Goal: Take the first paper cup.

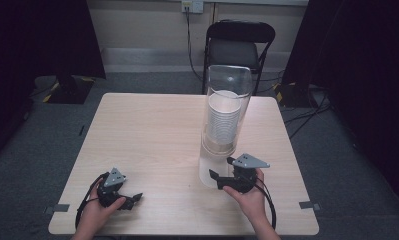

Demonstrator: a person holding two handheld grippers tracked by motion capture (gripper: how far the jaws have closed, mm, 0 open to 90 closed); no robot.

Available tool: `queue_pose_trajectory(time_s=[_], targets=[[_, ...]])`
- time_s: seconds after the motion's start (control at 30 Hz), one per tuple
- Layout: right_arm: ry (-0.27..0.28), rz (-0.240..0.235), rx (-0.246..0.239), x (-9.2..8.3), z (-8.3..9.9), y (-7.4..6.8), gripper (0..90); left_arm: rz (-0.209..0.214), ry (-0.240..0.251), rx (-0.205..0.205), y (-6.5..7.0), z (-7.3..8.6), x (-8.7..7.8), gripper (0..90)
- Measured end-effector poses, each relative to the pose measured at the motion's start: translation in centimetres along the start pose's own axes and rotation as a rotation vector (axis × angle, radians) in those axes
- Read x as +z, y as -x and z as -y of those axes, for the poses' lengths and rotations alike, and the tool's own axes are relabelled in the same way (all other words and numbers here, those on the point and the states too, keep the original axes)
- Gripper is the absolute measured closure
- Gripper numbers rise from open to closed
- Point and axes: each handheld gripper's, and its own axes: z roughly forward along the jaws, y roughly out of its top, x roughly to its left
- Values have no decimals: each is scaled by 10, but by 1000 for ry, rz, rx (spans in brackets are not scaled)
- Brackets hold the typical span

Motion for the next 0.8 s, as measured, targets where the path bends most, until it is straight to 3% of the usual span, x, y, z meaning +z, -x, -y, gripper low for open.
queue_pose_trajectory(time_s=[0.63, 0.8], targets=[[182, 79, 28, 15, -27, -2, 254, 0, 0, 0, 0, 0, 0, 65], [200, 67, 39, 16, -27, 2, 319, 0, 0, 0, 0, 0, 0, 65]])
